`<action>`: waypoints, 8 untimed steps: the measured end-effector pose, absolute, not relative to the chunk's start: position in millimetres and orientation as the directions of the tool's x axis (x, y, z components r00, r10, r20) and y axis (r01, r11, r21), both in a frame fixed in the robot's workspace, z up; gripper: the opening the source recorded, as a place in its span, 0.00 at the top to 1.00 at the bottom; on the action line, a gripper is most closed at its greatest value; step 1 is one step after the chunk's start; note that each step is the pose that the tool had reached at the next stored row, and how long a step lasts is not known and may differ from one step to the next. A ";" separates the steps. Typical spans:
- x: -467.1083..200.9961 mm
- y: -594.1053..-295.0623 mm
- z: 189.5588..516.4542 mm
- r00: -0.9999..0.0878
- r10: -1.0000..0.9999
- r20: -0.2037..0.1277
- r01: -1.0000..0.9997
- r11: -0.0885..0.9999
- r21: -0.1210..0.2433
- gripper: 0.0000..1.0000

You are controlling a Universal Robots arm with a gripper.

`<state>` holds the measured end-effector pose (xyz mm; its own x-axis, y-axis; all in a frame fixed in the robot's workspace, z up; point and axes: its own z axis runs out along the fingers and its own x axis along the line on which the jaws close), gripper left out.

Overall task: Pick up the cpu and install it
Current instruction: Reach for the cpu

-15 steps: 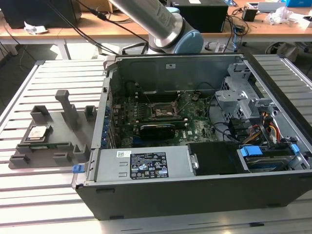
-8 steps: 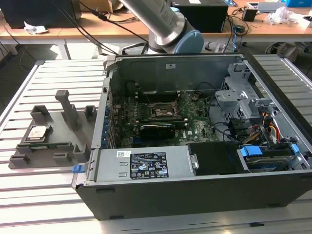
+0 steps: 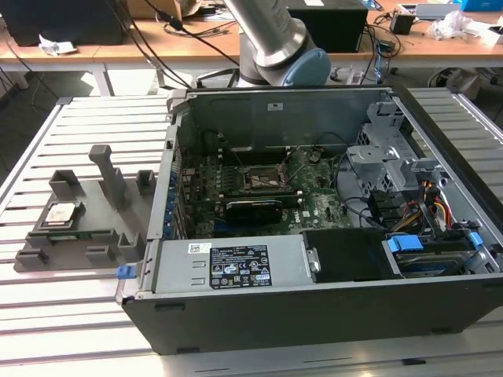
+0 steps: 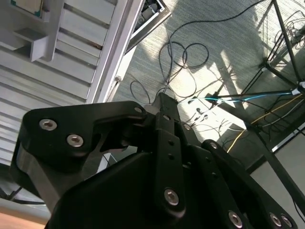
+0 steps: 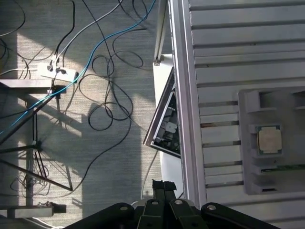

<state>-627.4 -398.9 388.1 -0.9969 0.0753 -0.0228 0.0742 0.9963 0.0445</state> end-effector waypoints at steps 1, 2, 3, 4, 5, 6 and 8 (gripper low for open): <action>-622.2 -398.9 388.1 -0.997 0.075 -0.023 0.074 0.996 0.044 0.89; -617.3 -398.9 388.1 -0.997 0.075 -0.022 0.074 0.996 0.044 0.89; -606.1 -398.9 388.1 -0.997 0.075 -0.021 0.074 0.996 0.044 0.89; -598.0 -398.9 388.2 -0.997 0.075 -0.019 0.074 0.996 0.044 0.89; -592.9 -398.9 388.1 -0.997 0.075 -0.018 0.074 0.996 0.043 0.89; -588.3 -398.9 388.1 -0.997 0.075 -0.017 0.074 0.996 0.042 0.89; -577.5 -398.9 388.1 -0.997 0.075 -0.014 0.075 0.996 0.038 0.89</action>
